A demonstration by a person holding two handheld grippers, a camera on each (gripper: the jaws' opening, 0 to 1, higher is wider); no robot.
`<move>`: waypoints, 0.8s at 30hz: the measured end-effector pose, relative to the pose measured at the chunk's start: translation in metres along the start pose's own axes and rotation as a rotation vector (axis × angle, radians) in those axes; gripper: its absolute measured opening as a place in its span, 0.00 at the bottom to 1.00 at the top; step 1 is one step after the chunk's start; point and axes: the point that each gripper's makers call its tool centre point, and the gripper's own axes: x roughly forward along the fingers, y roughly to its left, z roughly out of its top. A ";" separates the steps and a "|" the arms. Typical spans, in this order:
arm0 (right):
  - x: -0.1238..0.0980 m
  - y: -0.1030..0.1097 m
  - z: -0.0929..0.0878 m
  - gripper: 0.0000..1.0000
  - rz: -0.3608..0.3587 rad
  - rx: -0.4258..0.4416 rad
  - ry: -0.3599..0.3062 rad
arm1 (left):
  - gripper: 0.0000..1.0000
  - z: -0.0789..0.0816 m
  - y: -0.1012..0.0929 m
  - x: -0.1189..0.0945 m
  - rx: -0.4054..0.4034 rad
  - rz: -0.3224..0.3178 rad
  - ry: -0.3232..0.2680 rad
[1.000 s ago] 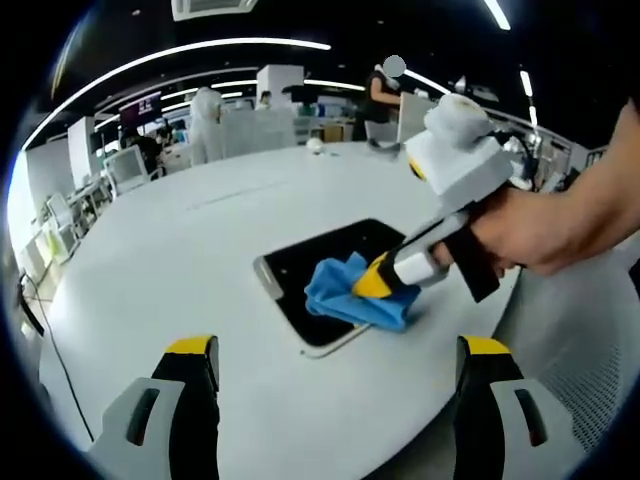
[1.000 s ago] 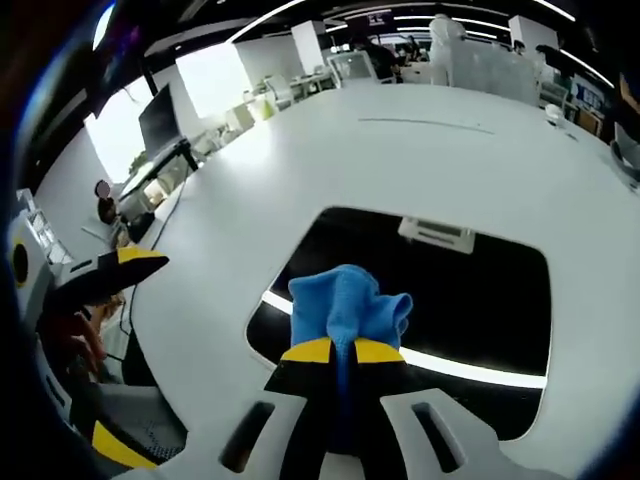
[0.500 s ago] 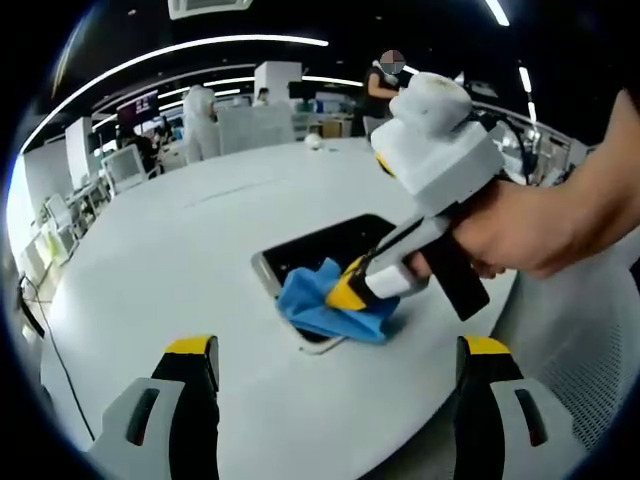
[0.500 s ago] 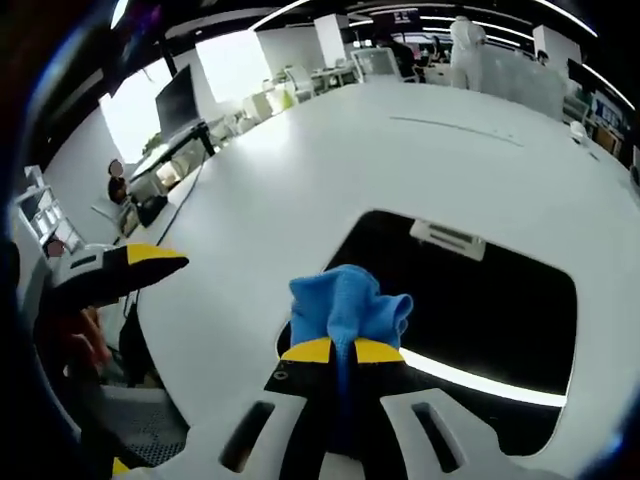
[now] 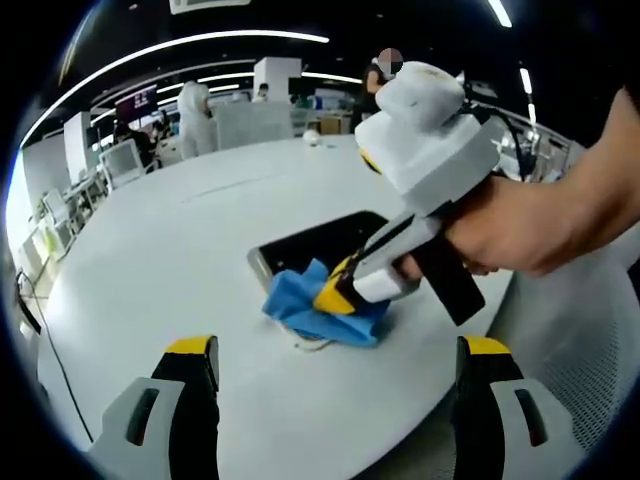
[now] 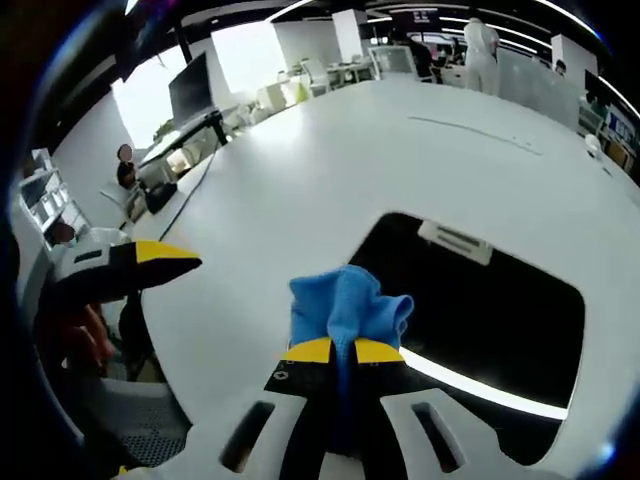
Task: Wipe the mirror surface with the cleaning cloth until all visible marks leave the cleaned area.
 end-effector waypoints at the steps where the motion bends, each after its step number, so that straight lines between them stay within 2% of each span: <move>1: 0.000 0.003 0.000 0.00 0.012 0.004 0.001 | 0.99 0.000 0.000 0.000 0.000 0.000 0.000; 5: 0.003 0.006 0.000 0.00 0.013 -0.029 0.003 | 0.99 0.001 -0.001 0.000 -0.005 -0.005 -0.005; 24: 0.002 0.006 0.001 0.00 0.027 -0.035 0.003 | 0.99 0.001 -0.001 0.000 -0.030 -0.013 -0.004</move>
